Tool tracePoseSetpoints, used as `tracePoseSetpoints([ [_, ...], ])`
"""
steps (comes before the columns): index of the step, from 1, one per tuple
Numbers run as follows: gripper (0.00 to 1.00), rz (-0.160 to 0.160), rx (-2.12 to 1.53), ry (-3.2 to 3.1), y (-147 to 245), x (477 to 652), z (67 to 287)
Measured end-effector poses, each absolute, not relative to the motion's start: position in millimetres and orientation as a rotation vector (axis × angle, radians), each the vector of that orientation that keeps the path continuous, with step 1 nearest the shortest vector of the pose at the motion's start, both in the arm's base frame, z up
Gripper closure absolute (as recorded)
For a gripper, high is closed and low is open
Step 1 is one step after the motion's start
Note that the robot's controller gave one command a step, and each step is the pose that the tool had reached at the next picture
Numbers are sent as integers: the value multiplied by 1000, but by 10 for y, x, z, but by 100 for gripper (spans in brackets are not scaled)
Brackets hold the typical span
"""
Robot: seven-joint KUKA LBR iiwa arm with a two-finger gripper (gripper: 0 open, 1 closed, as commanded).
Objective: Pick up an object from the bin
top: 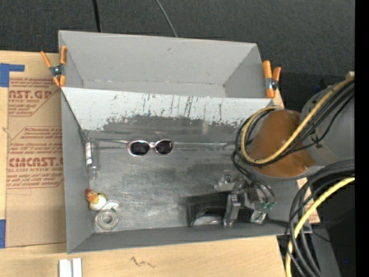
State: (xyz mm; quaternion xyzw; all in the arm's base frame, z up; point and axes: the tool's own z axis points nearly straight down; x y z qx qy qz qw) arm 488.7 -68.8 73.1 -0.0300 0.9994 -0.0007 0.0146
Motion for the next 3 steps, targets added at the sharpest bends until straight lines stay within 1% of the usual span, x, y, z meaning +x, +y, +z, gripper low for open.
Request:
tracePoseSetpoints([
  [1, 100, -1, -93, 3115, -686, 4883, 760],
  [2, 100, 1, -94, 3133, -684, 4856, 892],
  [3, 100, 2, -95, 3142, -684, 4840, 1072],
])
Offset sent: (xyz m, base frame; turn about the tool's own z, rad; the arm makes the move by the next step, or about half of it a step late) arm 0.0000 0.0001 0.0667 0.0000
